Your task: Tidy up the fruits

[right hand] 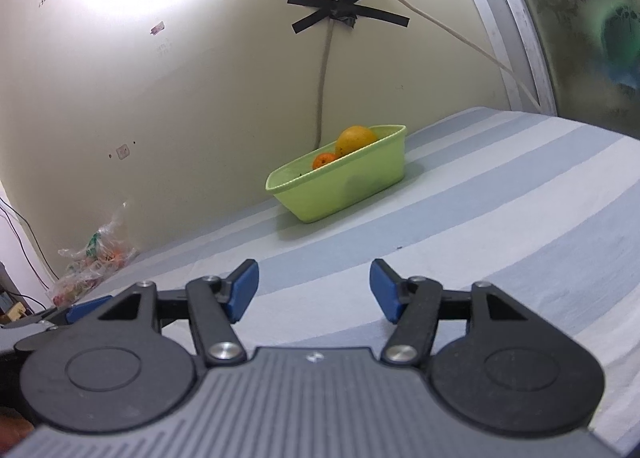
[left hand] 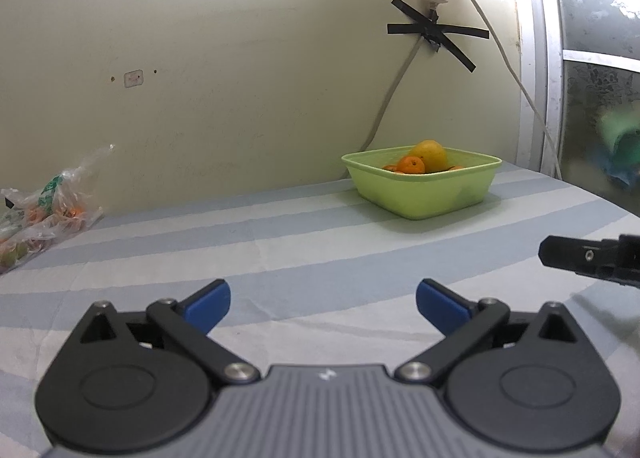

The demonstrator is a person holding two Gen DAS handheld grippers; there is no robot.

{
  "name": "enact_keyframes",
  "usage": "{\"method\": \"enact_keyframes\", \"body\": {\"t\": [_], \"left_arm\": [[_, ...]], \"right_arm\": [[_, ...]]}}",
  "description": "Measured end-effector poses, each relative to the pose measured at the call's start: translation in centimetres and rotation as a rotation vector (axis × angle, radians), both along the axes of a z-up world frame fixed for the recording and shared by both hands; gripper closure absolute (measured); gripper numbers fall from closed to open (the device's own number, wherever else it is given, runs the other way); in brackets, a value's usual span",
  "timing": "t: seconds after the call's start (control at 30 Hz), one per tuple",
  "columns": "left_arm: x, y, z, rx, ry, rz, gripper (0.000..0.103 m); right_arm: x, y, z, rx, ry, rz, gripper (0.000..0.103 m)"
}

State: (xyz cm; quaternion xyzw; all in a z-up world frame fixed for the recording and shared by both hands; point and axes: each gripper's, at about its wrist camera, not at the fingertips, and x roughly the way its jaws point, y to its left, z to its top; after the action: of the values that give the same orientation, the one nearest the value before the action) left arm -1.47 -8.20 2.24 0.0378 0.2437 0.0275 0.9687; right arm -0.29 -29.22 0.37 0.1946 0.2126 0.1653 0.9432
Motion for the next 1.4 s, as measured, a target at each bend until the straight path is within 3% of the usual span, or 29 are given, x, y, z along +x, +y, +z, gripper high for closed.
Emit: {"method": "enact_keyframes", "body": {"t": [0.43, 0.97, 1.4], "left_arm": [[-0.31, -0.23, 0.02, 0.022, -0.023, 0.014, 0.0], [-0.48, 0.5, 0.23, -0.02, -0.033, 0.009, 0.0], [-0.05, 0.4, 0.02, -0.01, 0.002, 0.041, 0.0]], "right_arm": [[-0.04, -0.15, 0.01, 0.0, -0.005, 0.007, 0.039], [0.08, 0.2, -0.02, -0.019, -0.004, 0.008, 0.038], [-0.09, 0.11, 0.1, -0.015, -0.017, 0.009, 0.034]]}}
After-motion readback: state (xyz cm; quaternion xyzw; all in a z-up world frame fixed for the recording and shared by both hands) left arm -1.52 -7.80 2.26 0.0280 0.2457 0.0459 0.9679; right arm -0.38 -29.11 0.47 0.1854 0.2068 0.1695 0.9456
